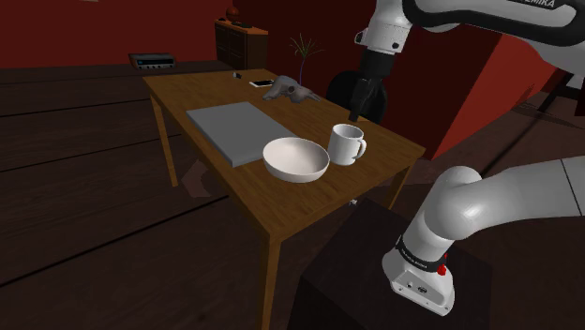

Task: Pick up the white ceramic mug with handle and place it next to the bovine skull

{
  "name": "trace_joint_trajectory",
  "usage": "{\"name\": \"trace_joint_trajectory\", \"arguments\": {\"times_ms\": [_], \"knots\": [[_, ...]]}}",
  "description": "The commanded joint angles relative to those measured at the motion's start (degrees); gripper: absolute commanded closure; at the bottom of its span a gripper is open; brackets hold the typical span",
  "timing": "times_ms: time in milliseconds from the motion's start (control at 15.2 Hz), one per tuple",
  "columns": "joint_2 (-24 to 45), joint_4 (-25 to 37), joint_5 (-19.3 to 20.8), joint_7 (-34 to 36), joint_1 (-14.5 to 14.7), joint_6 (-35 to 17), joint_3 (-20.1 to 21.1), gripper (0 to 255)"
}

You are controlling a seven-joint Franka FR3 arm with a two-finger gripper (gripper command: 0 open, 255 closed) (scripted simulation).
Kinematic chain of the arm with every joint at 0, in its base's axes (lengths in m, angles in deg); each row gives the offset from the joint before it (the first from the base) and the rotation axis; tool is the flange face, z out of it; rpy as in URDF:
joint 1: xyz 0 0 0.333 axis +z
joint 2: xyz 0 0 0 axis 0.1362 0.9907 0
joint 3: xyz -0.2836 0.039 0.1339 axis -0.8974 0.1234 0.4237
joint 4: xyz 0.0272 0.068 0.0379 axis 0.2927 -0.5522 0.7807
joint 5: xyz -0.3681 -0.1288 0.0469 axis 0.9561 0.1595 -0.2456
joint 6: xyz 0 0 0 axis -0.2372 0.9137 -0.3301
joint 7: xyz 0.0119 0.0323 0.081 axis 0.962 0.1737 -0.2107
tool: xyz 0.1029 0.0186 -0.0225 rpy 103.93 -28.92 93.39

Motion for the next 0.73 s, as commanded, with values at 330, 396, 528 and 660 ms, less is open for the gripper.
{"name": "trace_joint_trajectory", "arguments": {"times_ms": [330, 396, 528, 660], "knots": [[0.9, -5.1, 4.5, -7.4, -1.3, -7.6, -4.5, 0], [1.3, -5.9, 5.3, -8.8, -1.6, -9.2, -5.4, 0], [2.4, -7.2, 6.9, -11.7, -2.1, -12.5, -7.3, 0], [4.0, -8.2, 8.5, -14.5, -2.6, -15.9, -9.3, 0]]}}
